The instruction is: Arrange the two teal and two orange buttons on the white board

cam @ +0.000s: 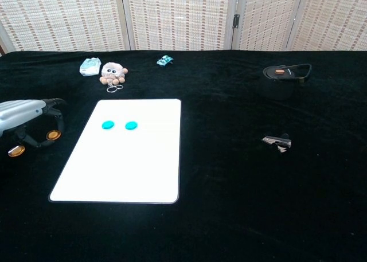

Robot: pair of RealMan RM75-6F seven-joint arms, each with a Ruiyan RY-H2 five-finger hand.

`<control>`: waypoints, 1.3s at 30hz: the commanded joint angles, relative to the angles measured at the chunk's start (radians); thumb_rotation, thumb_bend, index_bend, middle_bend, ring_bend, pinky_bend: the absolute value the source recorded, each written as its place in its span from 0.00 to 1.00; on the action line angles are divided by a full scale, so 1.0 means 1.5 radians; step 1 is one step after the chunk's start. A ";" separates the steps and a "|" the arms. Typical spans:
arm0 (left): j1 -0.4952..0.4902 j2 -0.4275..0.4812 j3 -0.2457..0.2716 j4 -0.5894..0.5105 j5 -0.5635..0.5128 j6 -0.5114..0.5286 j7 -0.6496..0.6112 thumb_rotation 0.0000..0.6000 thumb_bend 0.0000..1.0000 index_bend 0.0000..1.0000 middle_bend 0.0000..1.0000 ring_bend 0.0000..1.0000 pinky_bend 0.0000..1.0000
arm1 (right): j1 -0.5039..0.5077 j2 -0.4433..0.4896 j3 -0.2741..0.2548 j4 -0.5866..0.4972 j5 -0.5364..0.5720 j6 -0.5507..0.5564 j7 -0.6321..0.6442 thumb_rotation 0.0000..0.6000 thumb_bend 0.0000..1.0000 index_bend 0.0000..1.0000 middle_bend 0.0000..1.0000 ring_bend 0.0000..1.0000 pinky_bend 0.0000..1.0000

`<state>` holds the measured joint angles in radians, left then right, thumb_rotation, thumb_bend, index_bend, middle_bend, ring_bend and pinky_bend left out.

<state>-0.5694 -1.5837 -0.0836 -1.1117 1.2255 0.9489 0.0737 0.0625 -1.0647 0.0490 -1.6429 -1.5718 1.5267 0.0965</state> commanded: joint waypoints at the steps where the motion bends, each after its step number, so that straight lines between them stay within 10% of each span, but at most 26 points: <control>1: 0.002 0.004 -0.003 -0.004 0.007 0.006 -0.008 1.00 0.46 0.49 0.08 0.00 0.00 | 0.000 0.001 0.000 -0.001 0.000 0.001 -0.001 0.91 0.59 0.00 0.00 0.03 0.00; 19: -0.015 0.055 0.006 -0.171 0.084 0.032 0.031 1.00 0.47 0.48 0.08 0.00 0.00 | -0.003 -0.001 0.000 0.011 0.004 0.001 0.014 0.91 0.59 0.00 0.00 0.03 0.00; 39: -0.037 0.013 0.003 -0.171 0.052 0.000 0.084 1.00 0.47 0.46 0.08 0.00 0.00 | -0.005 -0.004 0.000 0.026 0.009 0.000 0.030 0.91 0.59 0.00 0.00 0.03 0.00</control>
<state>-0.6240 -1.5633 -0.0787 -1.3689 1.3044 0.9495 0.1989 0.0548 -1.0709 0.0488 -1.6035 -1.5583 1.5266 0.1411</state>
